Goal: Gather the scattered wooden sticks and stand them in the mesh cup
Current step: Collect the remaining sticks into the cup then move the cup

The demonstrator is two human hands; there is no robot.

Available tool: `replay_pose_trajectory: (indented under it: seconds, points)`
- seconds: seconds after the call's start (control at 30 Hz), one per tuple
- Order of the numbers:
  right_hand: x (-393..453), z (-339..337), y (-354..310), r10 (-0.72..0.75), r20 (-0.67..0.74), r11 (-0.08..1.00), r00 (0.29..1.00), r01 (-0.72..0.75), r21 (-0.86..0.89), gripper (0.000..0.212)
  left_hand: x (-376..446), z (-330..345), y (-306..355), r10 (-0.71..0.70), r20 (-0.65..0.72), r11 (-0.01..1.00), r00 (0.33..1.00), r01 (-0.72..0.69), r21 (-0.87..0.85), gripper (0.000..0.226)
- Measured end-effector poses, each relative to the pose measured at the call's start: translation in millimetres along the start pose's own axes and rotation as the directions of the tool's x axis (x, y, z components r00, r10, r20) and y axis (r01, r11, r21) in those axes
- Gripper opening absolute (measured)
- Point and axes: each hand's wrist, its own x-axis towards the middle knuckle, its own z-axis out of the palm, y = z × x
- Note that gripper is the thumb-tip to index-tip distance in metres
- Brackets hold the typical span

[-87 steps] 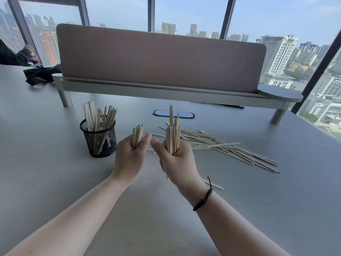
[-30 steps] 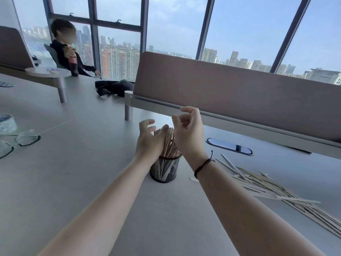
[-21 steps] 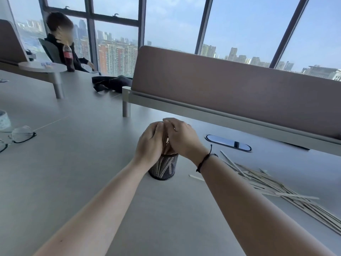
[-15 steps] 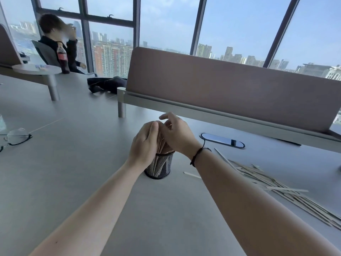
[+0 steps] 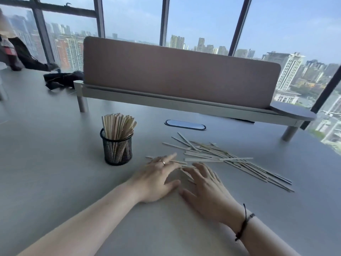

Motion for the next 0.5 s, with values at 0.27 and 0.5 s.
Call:
replay_pose_trajectory:
  seconds: [0.27, 0.5]
  points:
    - [-27, -17, 50, 0.106, 0.04, 0.994, 0.994, -0.106, -0.017, 0.078, 12, 6, 15, -0.128, 0.161, 0.992, 0.979, 0.127, 0.021, 0.079]
    - [2, -5, 56, -0.01, -0.045, 0.995, 0.999, 0.014, 0.098, 0.074, 37, 24, 48, -0.073, 0.135, 0.996, 0.988, 0.08, -0.051, 0.089]
